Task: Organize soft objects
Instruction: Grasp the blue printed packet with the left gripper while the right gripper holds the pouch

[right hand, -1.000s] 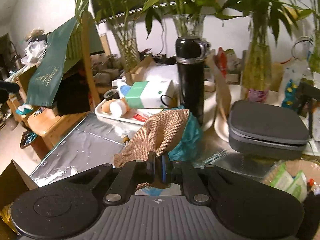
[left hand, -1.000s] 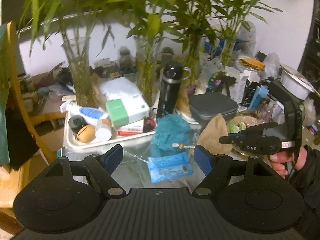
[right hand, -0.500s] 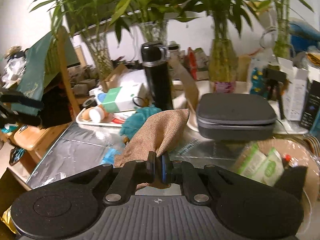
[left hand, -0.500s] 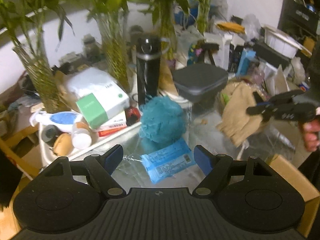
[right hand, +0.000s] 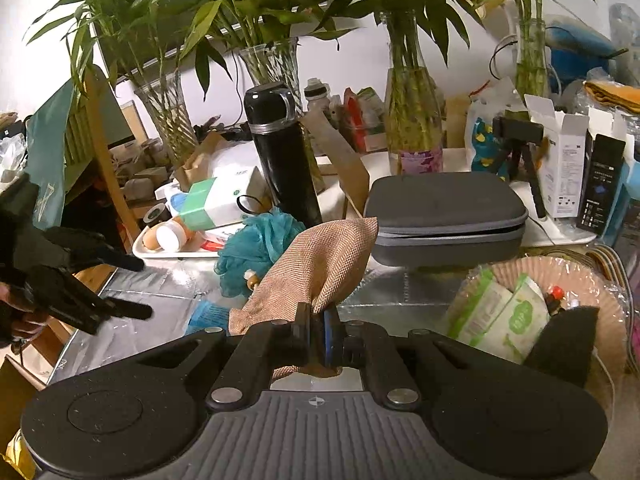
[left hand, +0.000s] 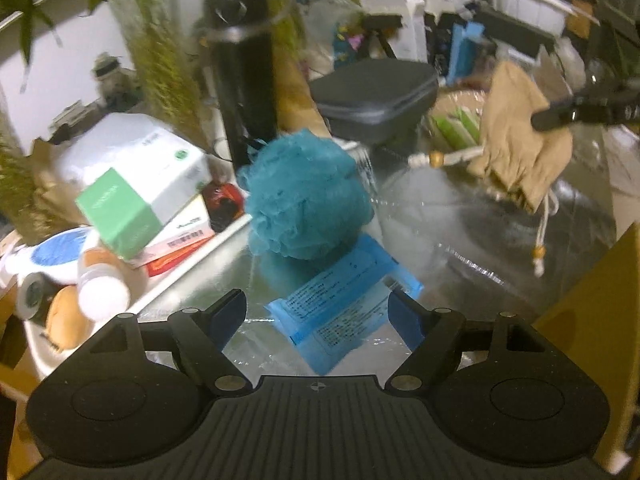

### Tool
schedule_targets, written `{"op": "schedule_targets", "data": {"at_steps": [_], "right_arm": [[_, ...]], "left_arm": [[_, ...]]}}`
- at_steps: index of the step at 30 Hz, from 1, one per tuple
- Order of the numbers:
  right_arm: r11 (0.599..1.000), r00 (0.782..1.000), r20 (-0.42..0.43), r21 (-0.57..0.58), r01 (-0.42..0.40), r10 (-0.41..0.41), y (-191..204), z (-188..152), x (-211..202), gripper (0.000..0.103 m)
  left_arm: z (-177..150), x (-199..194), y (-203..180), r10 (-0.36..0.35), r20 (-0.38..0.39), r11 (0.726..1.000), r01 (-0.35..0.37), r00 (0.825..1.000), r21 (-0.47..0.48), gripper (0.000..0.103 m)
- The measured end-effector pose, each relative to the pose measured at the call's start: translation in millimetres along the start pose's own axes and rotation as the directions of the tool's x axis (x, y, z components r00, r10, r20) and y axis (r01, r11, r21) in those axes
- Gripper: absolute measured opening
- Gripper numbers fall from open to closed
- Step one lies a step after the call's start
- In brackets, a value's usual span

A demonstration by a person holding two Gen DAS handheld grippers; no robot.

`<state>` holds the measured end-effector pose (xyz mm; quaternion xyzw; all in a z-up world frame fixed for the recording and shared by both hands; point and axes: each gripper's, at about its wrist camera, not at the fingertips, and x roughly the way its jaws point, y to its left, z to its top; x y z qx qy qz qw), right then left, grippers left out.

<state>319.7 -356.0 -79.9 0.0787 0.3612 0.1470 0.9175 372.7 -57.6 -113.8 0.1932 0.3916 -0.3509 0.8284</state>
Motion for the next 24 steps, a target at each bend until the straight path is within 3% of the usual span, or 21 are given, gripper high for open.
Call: {"op": "schedule_targets", "data": {"at_steps": [12, 19, 24], "right_arm": [[1.000, 0.999, -0.036, -0.005, -0.030, 0.030, 4, 3, 10, 0.009], [0.999, 0.997, -0.050, -0.009, -0.052, 0.051, 6, 3, 13, 0.009], [0.999, 0.997, -0.057, -0.007, -0.051, 0.051, 5, 2, 13, 0.009]], "left_arm": [[-7, 67, 8, -0.112, -0.018, 0.993, 0.113, 0.994, 0.032, 0.078], [0, 102, 14, -0.189, -0.057, 0.982, 0.190, 0.980, 0.018, 0.078], [-1, 104, 9, -0.234, -0.083, 0.971, 0.238, 0.969, 0.038, 0.079]]}}
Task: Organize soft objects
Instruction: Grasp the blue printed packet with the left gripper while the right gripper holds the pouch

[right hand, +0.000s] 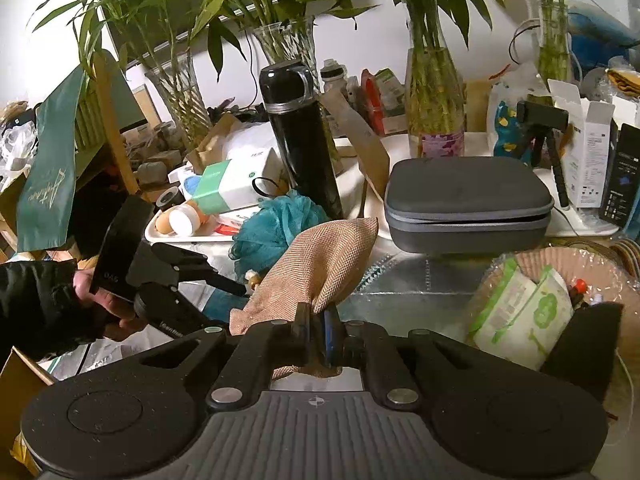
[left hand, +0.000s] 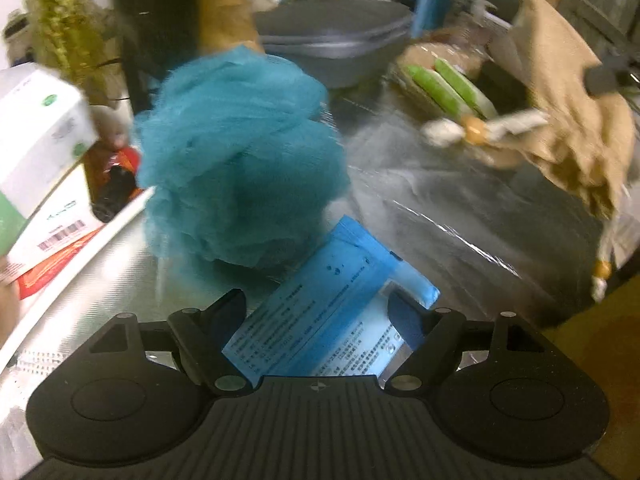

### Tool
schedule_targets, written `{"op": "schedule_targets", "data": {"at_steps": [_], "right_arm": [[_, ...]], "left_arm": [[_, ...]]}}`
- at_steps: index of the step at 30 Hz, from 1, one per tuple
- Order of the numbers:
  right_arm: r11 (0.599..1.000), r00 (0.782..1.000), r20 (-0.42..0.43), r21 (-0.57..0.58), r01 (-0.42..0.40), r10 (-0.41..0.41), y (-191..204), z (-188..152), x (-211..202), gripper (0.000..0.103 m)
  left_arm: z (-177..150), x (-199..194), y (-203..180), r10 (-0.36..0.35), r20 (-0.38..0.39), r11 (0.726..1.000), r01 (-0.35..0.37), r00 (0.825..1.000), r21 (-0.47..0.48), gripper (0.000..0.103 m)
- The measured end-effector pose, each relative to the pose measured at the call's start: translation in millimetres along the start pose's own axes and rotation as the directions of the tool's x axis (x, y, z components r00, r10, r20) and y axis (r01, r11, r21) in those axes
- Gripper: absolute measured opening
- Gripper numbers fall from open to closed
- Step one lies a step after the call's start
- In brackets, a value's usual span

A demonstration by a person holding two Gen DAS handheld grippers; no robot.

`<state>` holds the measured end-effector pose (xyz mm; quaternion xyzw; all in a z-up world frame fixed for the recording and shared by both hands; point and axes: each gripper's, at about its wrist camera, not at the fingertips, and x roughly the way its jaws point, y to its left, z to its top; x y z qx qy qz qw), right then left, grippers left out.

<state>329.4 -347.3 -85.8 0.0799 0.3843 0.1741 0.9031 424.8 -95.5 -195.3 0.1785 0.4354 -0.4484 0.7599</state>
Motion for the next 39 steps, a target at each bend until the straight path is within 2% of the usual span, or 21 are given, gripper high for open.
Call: {"op": "schedule_targets", "data": {"at_steps": [4, 7, 9, 15, 17, 18, 19, 21, 26, 33, 39], "right_arm": [[1.000, 1.000, 0.002, 0.011, 0.007, -0.007, -3, 1, 0, 0.009], [1.000, 1.000, 0.001, 0.013, 0.007, -0.007, -2, 1, -1, 0.009], [1.000, 1.000, -0.001, 0.011, 0.006, -0.006, -2, 0, -1, 0.009], [1.000, 1.000, -0.001, 0.015, 0.010, -0.010, -3, 1, -1, 0.009], [1.000, 1.000, -0.001, 0.013, 0.009, -0.009, -2, 1, -1, 0.009], [1.000, 1.000, -0.003, 0.011, 0.009, -0.009, -2, 0, -1, 0.009], [1.000, 1.000, -0.005, 0.009, 0.010, -0.009, -1, 0, 0, 0.009], [1.000, 1.000, -0.006, 0.008, 0.010, -0.010, -1, 0, 0, 0.009], [1.000, 1.000, -0.003, 0.015, 0.014, -0.014, -1, 0, -1, 0.009], [1.000, 1.000, 0.009, 0.021, 0.011, -0.011, -1, 0, -4, 0.009], [1.000, 0.999, 0.049, 0.021, -0.016, 0.015, 4, 4, -8, 0.009]], "left_arm": [[-5, -1, -11, -0.034, -0.033, 0.999, 0.035, 0.999, 0.036, 0.081], [-8, 1, -19, -0.039, -0.073, 0.996, 0.044, 0.997, 0.075, 0.089], [-10, 2, -26, -0.026, -0.096, 0.992, 0.038, 0.995, 0.122, 0.093], [-15, 7, -48, 0.055, -0.133, 0.971, -0.022, 0.990, 0.239, 0.096], [-15, 7, -50, 0.058, -0.135, 0.972, -0.025, 0.989, 0.235, 0.091], [-15, 6, -52, 0.054, -0.125, 0.971, -0.023, 0.991, 0.238, 0.080], [-15, 4, -53, 0.039, -0.113, 0.971, -0.011, 0.993, 0.238, 0.073], [-16, 4, -56, 0.046, -0.112, 0.971, -0.018, 0.993, 0.238, 0.070], [-22, -4, -53, 0.054, -0.109, 0.977, -0.030, 0.993, 0.210, 0.065], [-33, -43, -41, 0.113, -0.051, 0.985, -0.104, 0.992, 0.141, 0.064], [-30, -79, -44, 0.196, -0.010, 0.978, -0.195, 0.980, 0.075, 0.064]]}}
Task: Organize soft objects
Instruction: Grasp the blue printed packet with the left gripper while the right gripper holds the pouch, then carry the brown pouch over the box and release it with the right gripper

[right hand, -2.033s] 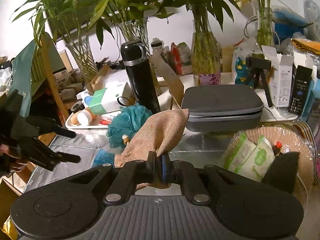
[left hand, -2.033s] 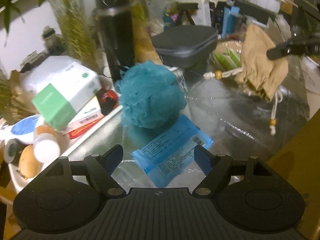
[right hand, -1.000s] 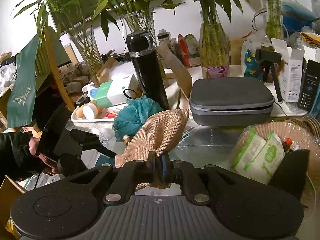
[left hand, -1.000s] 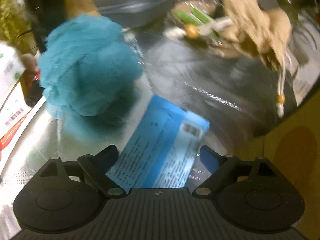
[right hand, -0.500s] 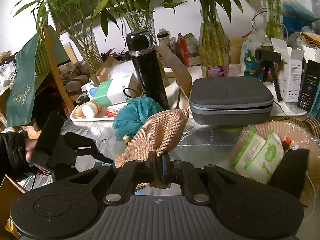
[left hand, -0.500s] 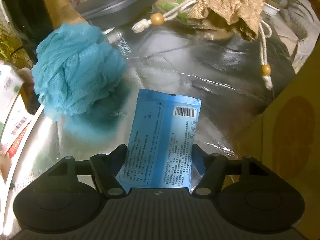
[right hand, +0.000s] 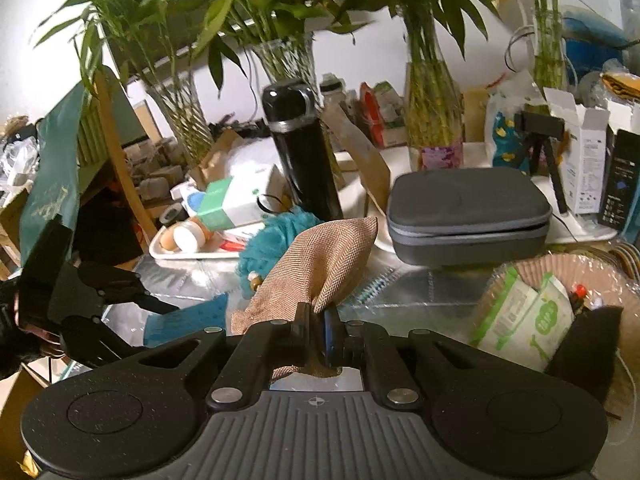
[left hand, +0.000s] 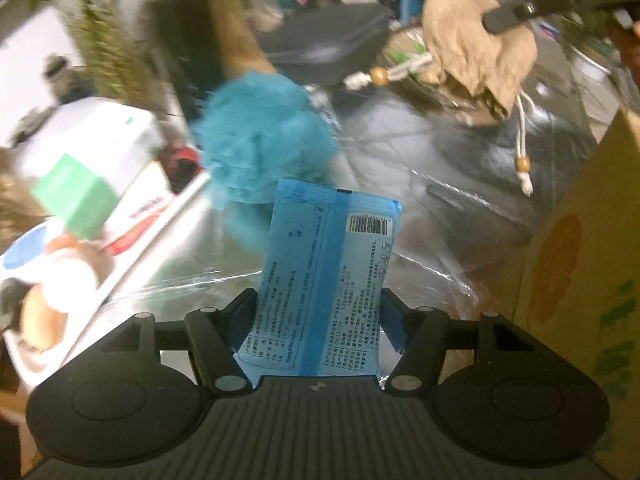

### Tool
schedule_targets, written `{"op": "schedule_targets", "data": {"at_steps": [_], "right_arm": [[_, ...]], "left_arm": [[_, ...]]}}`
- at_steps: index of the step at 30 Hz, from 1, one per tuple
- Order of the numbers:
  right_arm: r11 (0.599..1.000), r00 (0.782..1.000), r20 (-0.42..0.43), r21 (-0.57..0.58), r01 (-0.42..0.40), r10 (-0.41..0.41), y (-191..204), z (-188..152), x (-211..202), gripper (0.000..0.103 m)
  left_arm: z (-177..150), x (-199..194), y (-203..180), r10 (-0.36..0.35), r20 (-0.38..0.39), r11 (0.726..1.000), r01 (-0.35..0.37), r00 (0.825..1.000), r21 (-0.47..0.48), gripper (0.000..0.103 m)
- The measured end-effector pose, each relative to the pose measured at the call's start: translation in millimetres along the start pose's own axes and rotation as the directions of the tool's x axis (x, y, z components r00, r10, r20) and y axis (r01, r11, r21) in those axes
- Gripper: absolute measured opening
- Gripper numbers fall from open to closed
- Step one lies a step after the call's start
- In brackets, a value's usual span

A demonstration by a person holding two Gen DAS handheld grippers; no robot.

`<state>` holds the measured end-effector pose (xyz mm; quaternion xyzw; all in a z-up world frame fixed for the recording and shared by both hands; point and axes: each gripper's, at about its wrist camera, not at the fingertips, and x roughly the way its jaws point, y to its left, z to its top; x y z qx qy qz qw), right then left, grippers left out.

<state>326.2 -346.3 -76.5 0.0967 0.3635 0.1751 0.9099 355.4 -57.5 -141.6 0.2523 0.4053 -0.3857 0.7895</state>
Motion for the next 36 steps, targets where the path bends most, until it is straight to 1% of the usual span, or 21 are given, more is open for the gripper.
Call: {"op": "schedule_targets", "data": {"at_steps": [3, 6, 8, 11, 15, 19, 24, 27, 31, 36], "right_arm": [[1.000, 0.999, 0.024, 0.013, -0.028, 0.028, 4, 6, -5, 0.009], [0.998, 0.998, 0.042, 0.013, -0.055, 0.055, 12, 11, -14, 0.009], [0.997, 0.996, 0.055, -0.003, -0.071, 0.071, 21, 16, -23, 0.009], [0.996, 0.992, 0.085, -0.029, -0.089, 0.092, 34, 25, -40, 0.009], [0.994, 0.988, 0.117, -0.047, -0.098, 0.103, 45, 35, -62, 0.009], [0.992, 0.985, 0.128, -0.074, -0.105, 0.114, 57, 36, -83, 0.009], [0.988, 0.983, 0.110, -0.066, -0.139, 0.145, 66, 26, -100, 0.009], [0.987, 0.983, 0.105, -0.070, -0.145, 0.151, 71, 20, -109, 0.009], [0.983, 0.981, 0.100, -0.095, -0.156, 0.165, 81, 12, -122, 0.009], [0.980, 0.981, 0.095, -0.117, -0.160, 0.171, 90, 2, -137, 0.009]], "left_arm": [[0, -28, 2, 0.047, 0.033, 0.998, -0.046, 0.998, -0.039, 0.064], [0, -55, 1, 0.104, 0.055, 0.992, -0.099, 0.993, -0.078, 0.064], [0, -74, 0, 0.155, 0.055, 0.982, -0.147, 0.986, -0.114, 0.064], [-1, -104, 0, 0.208, 0.071, 0.967, -0.195, 0.975, -0.165, 0.064], [-1, -143, -5, 0.261, 0.095, 0.943, -0.232, 0.961, -0.240, 0.064], [0, -173, -16, 0.307, 0.109, 0.920, -0.265, 0.946, -0.290, 0.064], [0, -199, -37, 0.330, 0.123, 0.902, -0.274, 0.936, -0.333, 0.064], [-2, -209, -48, 0.335, 0.116, 0.887, -0.271, 0.935, -0.375, 0.064], [-5, -215, -63, 0.331, 0.096, 0.866, -0.262, 0.939, -0.426, 0.064], [-12, -222, -82, 0.310, 0.071, 0.843, -0.239, 0.948, -0.481, 0.064]]}}
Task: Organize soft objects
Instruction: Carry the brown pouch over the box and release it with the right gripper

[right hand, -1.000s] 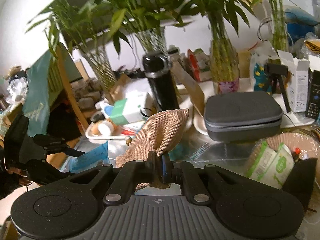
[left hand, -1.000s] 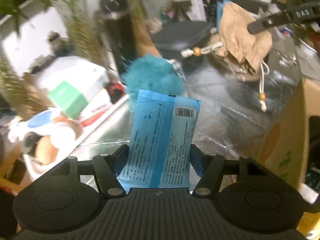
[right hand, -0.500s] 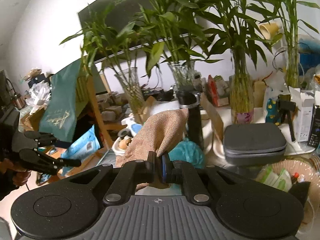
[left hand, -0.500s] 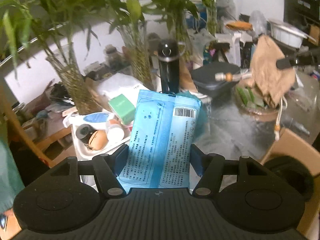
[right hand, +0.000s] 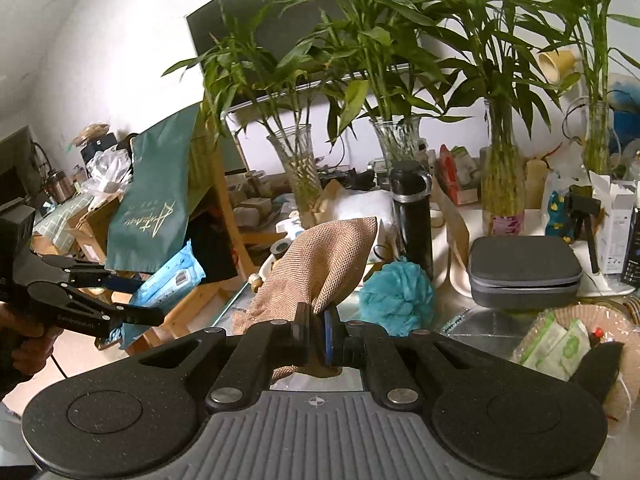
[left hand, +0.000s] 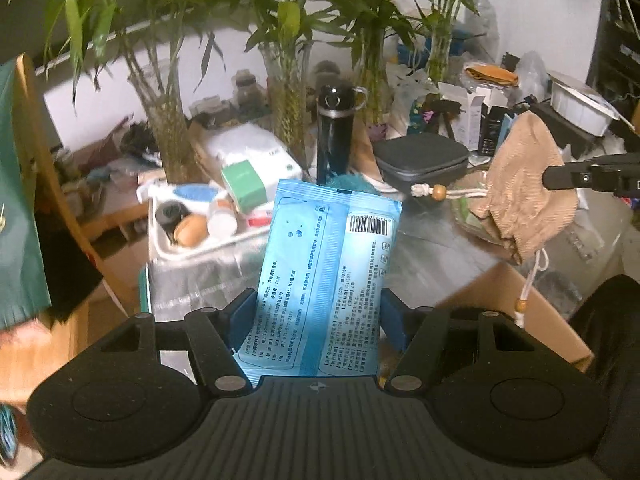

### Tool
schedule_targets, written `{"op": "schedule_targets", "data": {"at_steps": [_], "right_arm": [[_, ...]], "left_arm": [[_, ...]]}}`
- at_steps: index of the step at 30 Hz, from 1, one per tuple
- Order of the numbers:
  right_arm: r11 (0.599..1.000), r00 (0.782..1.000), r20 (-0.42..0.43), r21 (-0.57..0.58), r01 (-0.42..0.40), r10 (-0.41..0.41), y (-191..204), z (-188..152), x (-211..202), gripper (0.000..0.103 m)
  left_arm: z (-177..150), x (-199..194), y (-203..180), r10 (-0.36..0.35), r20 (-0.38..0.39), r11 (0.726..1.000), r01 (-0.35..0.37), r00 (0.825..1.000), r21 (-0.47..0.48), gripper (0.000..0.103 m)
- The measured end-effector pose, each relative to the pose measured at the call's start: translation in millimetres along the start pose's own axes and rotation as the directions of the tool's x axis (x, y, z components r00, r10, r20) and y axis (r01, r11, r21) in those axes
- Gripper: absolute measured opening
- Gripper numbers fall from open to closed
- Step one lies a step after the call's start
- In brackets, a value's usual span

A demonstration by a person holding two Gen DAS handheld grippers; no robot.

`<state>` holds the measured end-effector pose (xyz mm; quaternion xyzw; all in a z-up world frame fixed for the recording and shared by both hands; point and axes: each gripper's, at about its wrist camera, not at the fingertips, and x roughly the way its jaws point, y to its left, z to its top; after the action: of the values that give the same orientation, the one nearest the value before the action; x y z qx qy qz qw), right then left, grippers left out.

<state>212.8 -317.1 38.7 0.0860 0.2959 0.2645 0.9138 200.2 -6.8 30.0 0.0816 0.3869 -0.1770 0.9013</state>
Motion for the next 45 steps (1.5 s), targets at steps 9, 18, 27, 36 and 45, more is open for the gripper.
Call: {"op": "schedule_targets", "data": {"at_steps": [9, 18, 27, 36, 45], "right_arm": [[1.000, 1.000, -0.006, -0.011, 0.000, 0.000, 12, -12, -23, 0.009], [1.000, 1.000, -0.015, -0.020, -0.010, 0.009, 25, -22, -38, 0.009], [0.999, 0.999, -0.038, -0.046, -0.017, 0.015, 39, -35, -48, 0.009], [0.999, 0.997, -0.074, -0.023, -0.037, 0.035, 43, -42, -35, 0.009], [0.994, 0.988, -0.114, -0.003, -0.106, 0.105, 60, -44, -10, 0.009]], "left_arm": [[-23, -5, -11, -0.037, -0.127, 0.991, 0.021, 0.991, -0.129, 0.064], [-49, 9, -9, -0.122, -0.152, 0.951, 0.072, 0.981, -0.302, 0.072], [-63, -17, -8, -0.142, -0.013, 0.937, 0.131, 0.990, -0.323, 0.080], [-78, -36, -9, -0.035, 0.031, 0.970, 0.042, 0.999, -0.240, 0.080], [-93, -52, 0, -0.013, 0.062, 0.971, 0.028, 0.998, -0.238, 0.080]]}}
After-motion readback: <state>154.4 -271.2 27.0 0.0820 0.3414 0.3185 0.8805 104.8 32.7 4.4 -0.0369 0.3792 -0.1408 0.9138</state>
